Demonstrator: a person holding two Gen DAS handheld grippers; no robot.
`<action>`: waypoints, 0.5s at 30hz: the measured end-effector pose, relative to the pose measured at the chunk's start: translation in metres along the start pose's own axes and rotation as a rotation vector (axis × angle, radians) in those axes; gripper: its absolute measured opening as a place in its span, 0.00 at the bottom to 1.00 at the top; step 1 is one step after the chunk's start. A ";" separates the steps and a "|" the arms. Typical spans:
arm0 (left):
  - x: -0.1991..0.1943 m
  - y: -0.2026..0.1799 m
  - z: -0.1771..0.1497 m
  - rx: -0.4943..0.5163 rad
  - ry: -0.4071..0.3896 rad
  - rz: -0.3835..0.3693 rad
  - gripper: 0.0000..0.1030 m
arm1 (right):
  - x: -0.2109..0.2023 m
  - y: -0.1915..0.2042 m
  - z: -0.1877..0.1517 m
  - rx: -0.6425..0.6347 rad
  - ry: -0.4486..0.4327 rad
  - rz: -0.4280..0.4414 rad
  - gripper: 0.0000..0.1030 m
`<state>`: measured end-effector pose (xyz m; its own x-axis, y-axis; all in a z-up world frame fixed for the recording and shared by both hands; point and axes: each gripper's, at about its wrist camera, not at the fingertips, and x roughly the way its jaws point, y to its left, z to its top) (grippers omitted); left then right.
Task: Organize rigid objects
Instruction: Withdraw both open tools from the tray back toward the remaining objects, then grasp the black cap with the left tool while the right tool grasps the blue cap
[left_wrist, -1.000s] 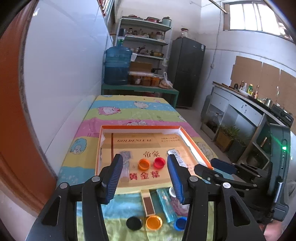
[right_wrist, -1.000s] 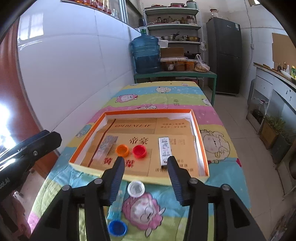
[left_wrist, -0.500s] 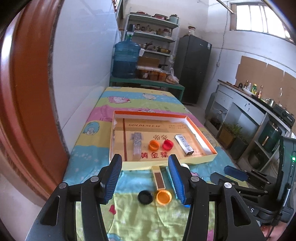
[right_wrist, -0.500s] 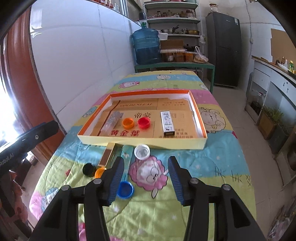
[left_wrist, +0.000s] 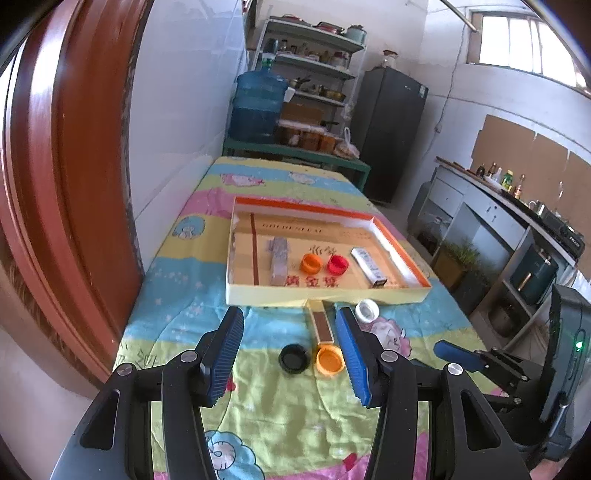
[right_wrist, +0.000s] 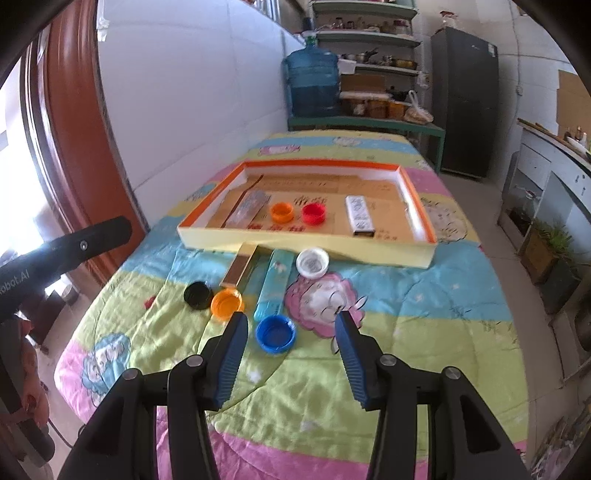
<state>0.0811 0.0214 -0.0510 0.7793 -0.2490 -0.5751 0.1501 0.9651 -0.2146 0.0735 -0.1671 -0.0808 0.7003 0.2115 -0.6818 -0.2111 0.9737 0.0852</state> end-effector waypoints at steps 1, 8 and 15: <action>0.002 0.001 -0.002 0.001 0.004 0.002 0.52 | 0.004 0.001 -0.002 -0.002 0.009 0.002 0.48; 0.016 0.005 -0.016 0.017 0.043 -0.004 0.52 | 0.031 0.003 -0.009 -0.005 0.064 0.003 0.48; 0.031 0.008 -0.025 0.030 0.084 -0.003 0.52 | 0.047 0.008 -0.009 -0.024 0.091 -0.003 0.47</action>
<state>0.0917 0.0194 -0.0900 0.7250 -0.2568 -0.6392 0.1719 0.9660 -0.1931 0.0985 -0.1503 -0.1189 0.6362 0.1994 -0.7453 -0.2262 0.9718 0.0669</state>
